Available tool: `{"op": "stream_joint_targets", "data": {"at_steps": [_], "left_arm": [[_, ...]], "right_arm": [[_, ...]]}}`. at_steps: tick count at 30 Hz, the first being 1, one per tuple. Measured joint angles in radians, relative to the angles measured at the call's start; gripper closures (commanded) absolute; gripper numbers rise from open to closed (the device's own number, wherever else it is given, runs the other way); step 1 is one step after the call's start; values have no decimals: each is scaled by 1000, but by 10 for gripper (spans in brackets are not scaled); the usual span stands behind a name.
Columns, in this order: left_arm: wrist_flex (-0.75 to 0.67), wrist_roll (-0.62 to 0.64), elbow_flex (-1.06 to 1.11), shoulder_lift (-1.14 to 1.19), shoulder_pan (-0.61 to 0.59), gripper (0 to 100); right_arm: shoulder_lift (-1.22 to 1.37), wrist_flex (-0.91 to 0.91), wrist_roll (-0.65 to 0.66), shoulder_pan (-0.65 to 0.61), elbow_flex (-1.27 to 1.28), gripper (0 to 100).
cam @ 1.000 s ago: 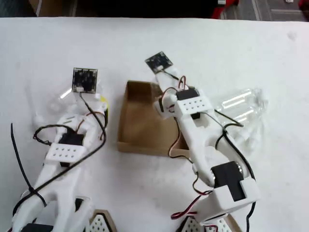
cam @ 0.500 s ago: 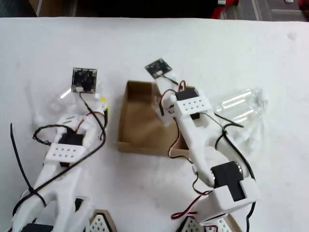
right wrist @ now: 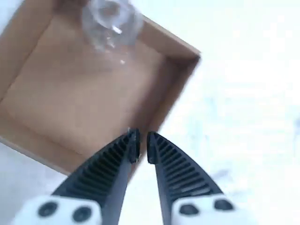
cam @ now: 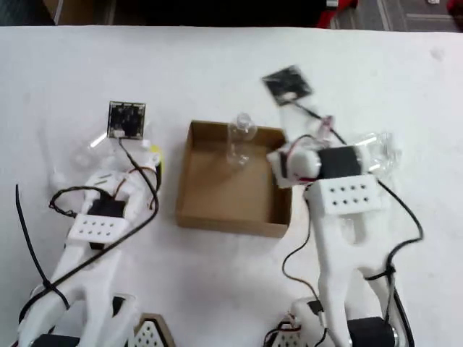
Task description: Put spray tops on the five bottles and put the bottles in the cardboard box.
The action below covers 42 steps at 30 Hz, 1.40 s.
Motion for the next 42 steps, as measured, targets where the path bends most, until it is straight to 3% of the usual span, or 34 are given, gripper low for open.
{"op": "stream_joint_targets", "data": {"at_steps": [8, 16, 28, 35, 42], "left_arm": [[0, 0, 0, 2, 0, 944], [0, -35, 0, 2, 0, 944], [0, -41, 0, 2, 0, 944], [0, -41, 0, 2, 0, 944], [0, -41, 0, 2, 0, 944]], "right_arm": [[78, 48, -49, 97, 78, 788], [97, -31, -84, 11, 121, 795], [259, -187, -98, 8, 218, 802], [318, -222, -32, 8, 218, 982], [318, -227, 12, 9, 218, 964]]}}
